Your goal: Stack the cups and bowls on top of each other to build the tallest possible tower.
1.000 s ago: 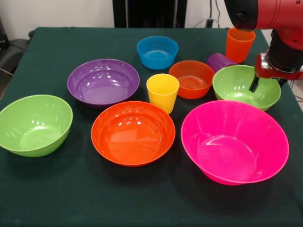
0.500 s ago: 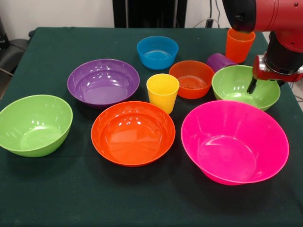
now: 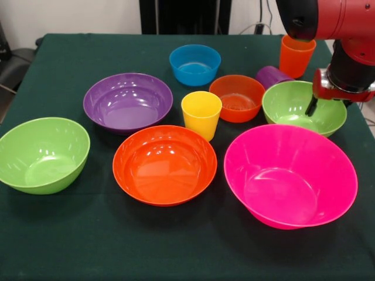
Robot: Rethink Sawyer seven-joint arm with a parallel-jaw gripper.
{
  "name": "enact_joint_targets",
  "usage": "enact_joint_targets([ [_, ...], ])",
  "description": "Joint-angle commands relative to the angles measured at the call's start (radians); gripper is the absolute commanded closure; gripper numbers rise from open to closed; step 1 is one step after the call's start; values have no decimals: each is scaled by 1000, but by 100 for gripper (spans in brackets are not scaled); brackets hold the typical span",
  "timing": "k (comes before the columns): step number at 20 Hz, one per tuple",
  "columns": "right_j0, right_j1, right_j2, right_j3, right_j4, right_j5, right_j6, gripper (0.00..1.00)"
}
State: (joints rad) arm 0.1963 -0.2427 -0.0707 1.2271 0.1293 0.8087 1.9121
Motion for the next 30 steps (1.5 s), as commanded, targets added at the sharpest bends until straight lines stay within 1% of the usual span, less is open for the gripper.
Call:
enact_joint_targets([
  [1,14,11,46,-26,-9,-12,129,0],
  [6,12,20,59,-28,8,-19,142,0],
  [11,11,27,59,-40,8,-15,139,0],
  [14,17,27,52,-44,11,-11,153,0],
  [20,20,13,54,-16,13,-26,154,0],
  [30,23,13,47,-12,16,-29,162,0],
])
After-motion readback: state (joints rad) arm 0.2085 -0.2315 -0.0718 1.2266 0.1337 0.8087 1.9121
